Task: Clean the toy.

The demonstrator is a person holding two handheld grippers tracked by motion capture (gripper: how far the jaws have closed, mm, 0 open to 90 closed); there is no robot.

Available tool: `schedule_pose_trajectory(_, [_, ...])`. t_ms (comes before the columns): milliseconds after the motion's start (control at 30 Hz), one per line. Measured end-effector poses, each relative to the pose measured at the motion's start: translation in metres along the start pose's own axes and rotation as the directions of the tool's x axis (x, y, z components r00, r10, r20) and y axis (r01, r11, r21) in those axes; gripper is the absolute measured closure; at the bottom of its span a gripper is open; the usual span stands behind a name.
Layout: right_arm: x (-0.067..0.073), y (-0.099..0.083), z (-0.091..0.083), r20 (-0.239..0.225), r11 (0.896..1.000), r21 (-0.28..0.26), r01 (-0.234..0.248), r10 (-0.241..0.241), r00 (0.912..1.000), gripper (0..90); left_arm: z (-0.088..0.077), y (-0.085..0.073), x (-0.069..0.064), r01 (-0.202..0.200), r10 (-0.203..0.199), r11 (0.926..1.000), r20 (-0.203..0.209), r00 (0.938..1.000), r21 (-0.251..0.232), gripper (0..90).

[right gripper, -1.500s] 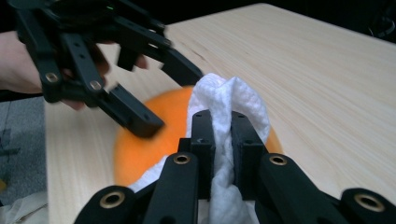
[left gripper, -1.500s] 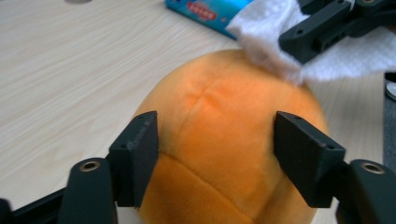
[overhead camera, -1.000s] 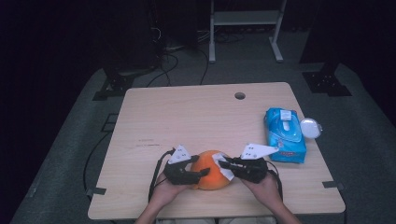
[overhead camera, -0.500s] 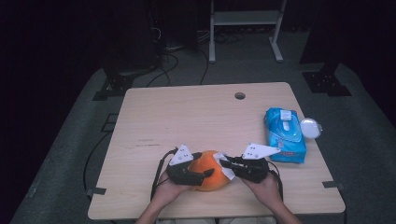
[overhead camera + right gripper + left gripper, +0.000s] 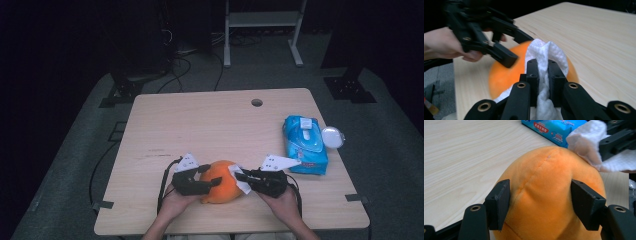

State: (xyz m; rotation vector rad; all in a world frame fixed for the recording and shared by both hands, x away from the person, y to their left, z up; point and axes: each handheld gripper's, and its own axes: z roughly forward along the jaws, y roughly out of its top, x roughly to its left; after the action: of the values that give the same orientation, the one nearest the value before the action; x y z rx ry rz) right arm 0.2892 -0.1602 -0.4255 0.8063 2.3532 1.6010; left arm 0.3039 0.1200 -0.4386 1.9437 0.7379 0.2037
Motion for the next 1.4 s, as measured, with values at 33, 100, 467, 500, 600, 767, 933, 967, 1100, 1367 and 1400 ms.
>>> schedule_pose_trajectory(33, [-0.006,-0.003,0.000,0.003,1.000,0.000,-0.019,0.019,0.9998,80.8,0.000,0.000,-0.001,-0.003,0.003,1.0000,-0.003,1.0000,0.001,35.2])
schedule_pose_trajectory(100, [-0.017,-0.010,-0.001,0.036,0.998,0.018,-0.053,0.052,0.9980,80.8,0.000,0.000,-0.001,-0.005,0.005,1.0000,-0.006,1.0000,0.001,35.3])
schedule_pose_trajectory(467, [-0.015,-0.007,-0.004,0.026,0.998,-0.013,-0.067,0.067,0.9974,80.7,-0.001,-0.002,0.004,0.025,-0.025,0.9996,0.010,0.9996,-0.012,35.1])
schedule_pose_trajectory(500, [-0.019,-0.010,-0.003,0.027,0.997,-0.006,-0.083,0.083,0.9961,80.7,-0.001,-0.002,0.004,0.022,-0.022,0.9997,0.008,0.9997,-0.011,35.1])
schedule_pose_trajectory(600, [-0.029,-0.019,-0.002,0.058,0.991,0.018,-0.130,0.129,0.9900,80.7,-0.001,-0.002,0.003,0.020,-0.020,0.9997,0.006,0.9998,-0.012,35.0])
schedule_pose_trajectory(767, [-0.020,-0.009,-0.003,0.040,0.994,-0.025,-0.107,0.108,0.9933,80.7,0.001,-0.002,0.001,0.014,-0.014,0.9996,0.004,0.9999,-0.024,34.7])
schedule_pose_trajectory(933, [-0.016,-0.007,-0.003,0.027,0.995,-0.047,-0.093,0.094,0.9952,80.7,0.001,-0.002,0.000,0.007,-0.007,0.9996,0.004,1.0000,-0.027,34.7])
schedule_pose_trajectory(967, [-0.019,-0.009,-0.002,0.035,0.994,-0.039,-0.101,0.103,0.9941,80.7,0.001,-0.002,-0.001,0.006,-0.006,0.9997,0.005,1.0000,-0.025,34.7])
schedule_pose_trajectory(1100, [-0.028,-0.015,-0.002,0.054,0.987,-0.023,-0.159,0.160,0.9857,80.7,0.003,-0.001,-0.010,-0.023,0.023,0.9993,0.007,0.9997,-0.028,33.6])
schedule_pose_trajectory(1367, [-0.008,0.000,0.002,0.020,0.994,-0.063,-0.085,0.087,0.9961,80.4,0.006,0.002,-0.030,-0.103,0.103,0.9947,0.007,0.9947,-0.003,31.7])
schedule_pose_trajectory(1400, [-0.009,-0.002,0.004,0.015,0.995,-0.054,-0.083,0.084,0.9964,80.4,0.005,0.003,-0.030,-0.104,0.104,0.9945,0.013,0.9944,-0.003,30.4])
